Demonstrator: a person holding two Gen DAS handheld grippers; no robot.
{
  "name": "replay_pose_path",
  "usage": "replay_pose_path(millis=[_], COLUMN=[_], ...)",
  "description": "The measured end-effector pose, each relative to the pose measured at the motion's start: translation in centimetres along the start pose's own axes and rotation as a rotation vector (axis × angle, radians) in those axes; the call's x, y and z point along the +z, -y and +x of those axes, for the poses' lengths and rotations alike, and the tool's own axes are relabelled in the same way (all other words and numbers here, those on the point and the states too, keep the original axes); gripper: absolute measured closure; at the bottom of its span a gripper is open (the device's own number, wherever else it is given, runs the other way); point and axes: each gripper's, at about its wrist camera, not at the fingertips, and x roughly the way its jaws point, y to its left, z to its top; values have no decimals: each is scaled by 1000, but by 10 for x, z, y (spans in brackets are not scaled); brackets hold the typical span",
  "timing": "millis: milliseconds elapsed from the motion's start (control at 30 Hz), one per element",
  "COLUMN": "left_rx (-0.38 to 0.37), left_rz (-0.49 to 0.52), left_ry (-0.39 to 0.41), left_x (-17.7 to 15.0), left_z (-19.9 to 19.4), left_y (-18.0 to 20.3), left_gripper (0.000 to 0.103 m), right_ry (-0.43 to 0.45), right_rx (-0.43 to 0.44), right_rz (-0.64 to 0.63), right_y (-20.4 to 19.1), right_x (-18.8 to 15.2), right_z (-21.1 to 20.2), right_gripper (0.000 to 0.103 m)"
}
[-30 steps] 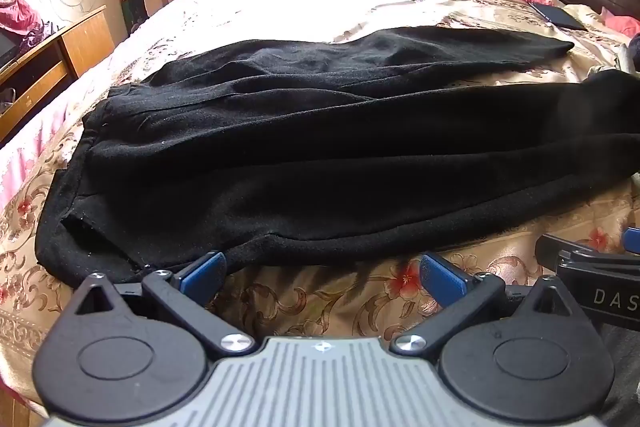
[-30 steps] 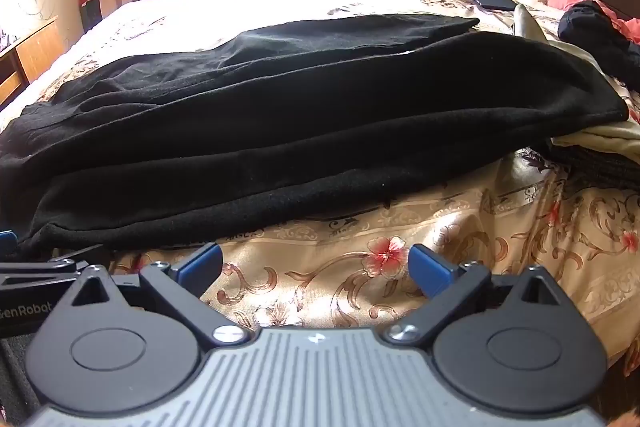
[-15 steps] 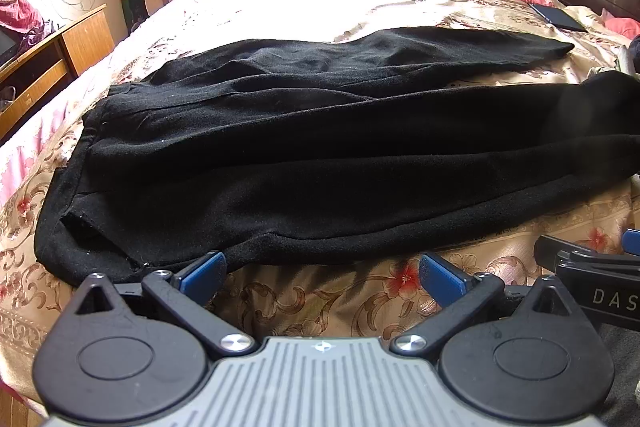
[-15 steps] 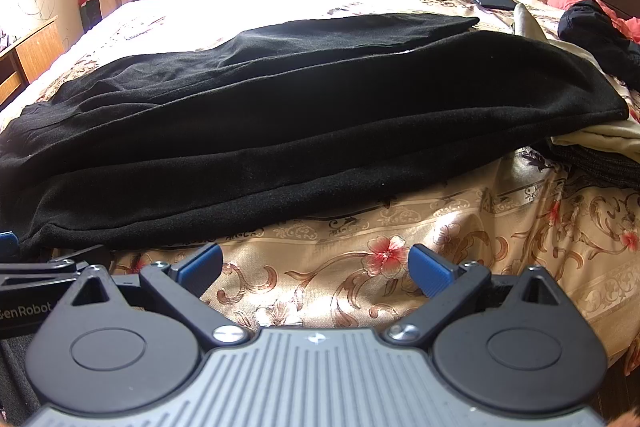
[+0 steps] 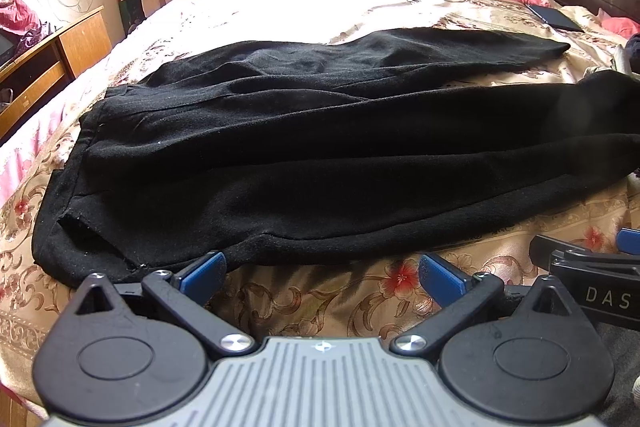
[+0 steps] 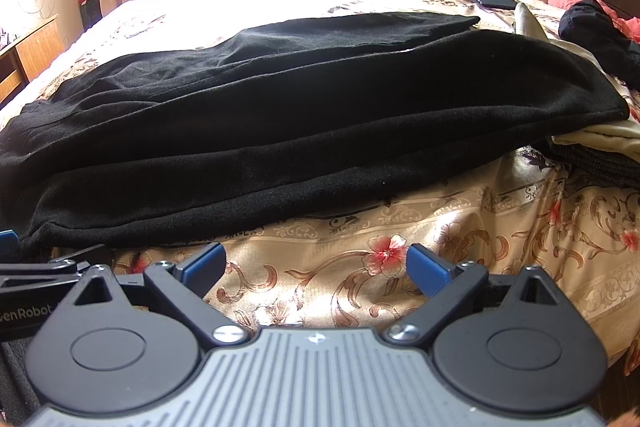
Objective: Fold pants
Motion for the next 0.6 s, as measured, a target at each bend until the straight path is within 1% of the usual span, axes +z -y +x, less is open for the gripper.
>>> replay_pose_path(millis=[600], left_rx=[-8], left_rz=[-4], left_ry=[-2], left_x=[1], left_z=[-1], left_y=[-2], left_gripper=[0], right_ry=[-3], right_rx=[1], right_rz=[1], right_y=[0], right_x=[0], right_z=[0], right_gripper=[7])
